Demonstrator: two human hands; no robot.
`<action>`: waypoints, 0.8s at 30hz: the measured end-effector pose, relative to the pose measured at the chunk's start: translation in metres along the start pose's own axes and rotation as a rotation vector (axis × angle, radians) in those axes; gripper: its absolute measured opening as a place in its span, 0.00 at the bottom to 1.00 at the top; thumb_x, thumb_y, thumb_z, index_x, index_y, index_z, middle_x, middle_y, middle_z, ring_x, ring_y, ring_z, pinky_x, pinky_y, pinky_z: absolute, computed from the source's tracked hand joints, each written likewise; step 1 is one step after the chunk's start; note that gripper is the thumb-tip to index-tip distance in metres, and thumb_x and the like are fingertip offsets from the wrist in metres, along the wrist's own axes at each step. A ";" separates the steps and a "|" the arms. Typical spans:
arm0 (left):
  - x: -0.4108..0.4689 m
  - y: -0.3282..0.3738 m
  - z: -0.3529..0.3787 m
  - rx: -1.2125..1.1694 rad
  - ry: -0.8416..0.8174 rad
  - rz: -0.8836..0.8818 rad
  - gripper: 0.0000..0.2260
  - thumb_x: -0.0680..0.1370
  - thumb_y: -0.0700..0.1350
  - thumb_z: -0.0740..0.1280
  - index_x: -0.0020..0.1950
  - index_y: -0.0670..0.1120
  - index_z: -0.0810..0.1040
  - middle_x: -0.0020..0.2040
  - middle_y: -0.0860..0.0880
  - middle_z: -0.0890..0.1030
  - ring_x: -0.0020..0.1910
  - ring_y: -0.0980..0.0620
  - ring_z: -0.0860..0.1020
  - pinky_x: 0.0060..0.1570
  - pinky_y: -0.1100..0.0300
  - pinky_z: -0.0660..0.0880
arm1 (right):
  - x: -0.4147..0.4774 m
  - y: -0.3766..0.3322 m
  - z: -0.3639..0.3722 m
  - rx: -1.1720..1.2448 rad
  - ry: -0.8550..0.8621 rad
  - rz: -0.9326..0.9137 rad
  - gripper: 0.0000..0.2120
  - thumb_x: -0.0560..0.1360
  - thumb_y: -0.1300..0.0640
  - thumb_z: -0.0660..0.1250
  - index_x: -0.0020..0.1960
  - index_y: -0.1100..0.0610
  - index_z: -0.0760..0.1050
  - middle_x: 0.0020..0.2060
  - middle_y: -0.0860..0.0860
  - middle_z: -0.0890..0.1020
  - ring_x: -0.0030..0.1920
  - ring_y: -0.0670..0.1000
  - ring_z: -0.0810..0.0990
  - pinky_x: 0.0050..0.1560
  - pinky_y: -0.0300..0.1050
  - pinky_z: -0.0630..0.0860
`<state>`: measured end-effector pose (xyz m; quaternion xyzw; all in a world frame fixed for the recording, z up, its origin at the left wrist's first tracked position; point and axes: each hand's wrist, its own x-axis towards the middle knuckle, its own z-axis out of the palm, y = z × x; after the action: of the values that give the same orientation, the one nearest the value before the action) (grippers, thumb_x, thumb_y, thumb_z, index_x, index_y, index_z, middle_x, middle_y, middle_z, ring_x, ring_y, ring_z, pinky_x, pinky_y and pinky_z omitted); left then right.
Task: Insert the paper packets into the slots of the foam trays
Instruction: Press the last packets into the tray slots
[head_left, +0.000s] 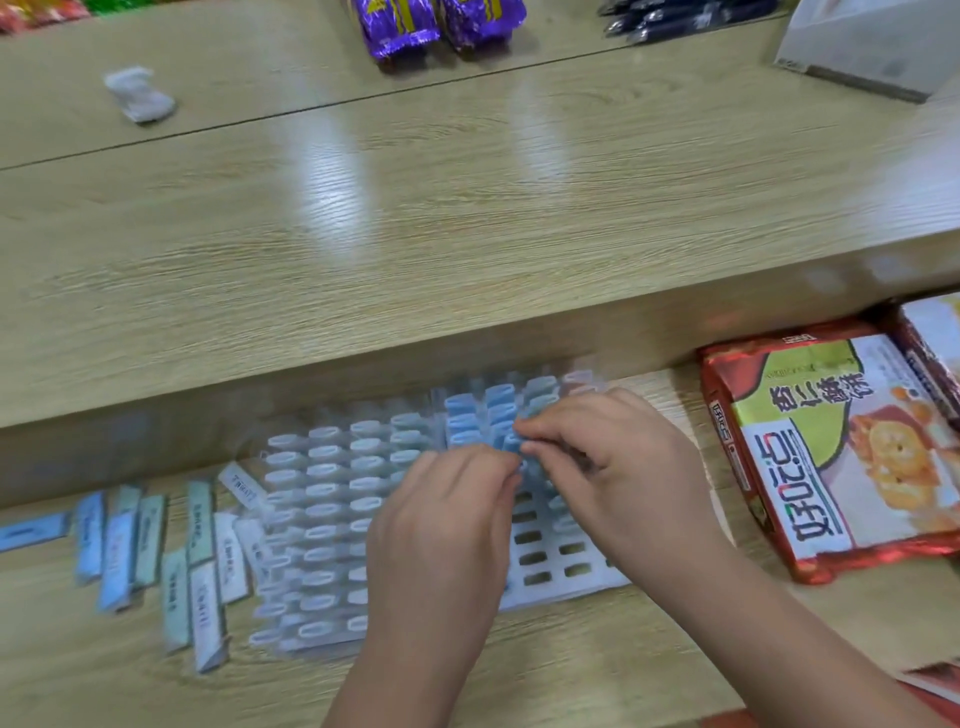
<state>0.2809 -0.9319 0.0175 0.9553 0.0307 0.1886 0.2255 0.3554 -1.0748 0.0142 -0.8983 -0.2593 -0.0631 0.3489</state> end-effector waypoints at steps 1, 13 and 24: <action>0.001 0.000 0.000 0.026 -0.009 0.002 0.01 0.76 0.44 0.69 0.45 0.49 0.80 0.40 0.56 0.80 0.37 0.52 0.75 0.32 0.56 0.72 | 0.000 -0.001 -0.001 -0.029 -0.010 -0.008 0.05 0.74 0.52 0.74 0.49 0.46 0.84 0.43 0.39 0.83 0.45 0.46 0.79 0.44 0.39 0.75; -0.008 -0.002 -0.030 0.133 -0.189 0.006 0.10 0.69 0.45 0.76 0.48 0.49 0.82 0.55 0.50 0.79 0.45 0.49 0.79 0.28 0.60 0.67 | -0.002 -0.017 -0.018 -0.507 -0.150 -0.287 0.19 0.64 0.62 0.73 0.56 0.57 0.84 0.47 0.53 0.83 0.47 0.60 0.79 0.34 0.50 0.78; -0.091 -0.121 -0.111 -0.043 0.189 -0.356 0.08 0.78 0.47 0.66 0.50 0.49 0.85 0.48 0.53 0.80 0.40 0.54 0.79 0.39 0.56 0.77 | -0.008 -0.057 0.010 -0.277 0.004 -0.144 0.18 0.81 0.51 0.56 0.58 0.57 0.81 0.54 0.53 0.82 0.49 0.61 0.80 0.56 0.58 0.75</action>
<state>0.1587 -0.7903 0.0241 0.9077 0.2163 0.2354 0.2718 0.3187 -1.0360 0.0384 -0.9169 -0.3110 -0.1247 0.2167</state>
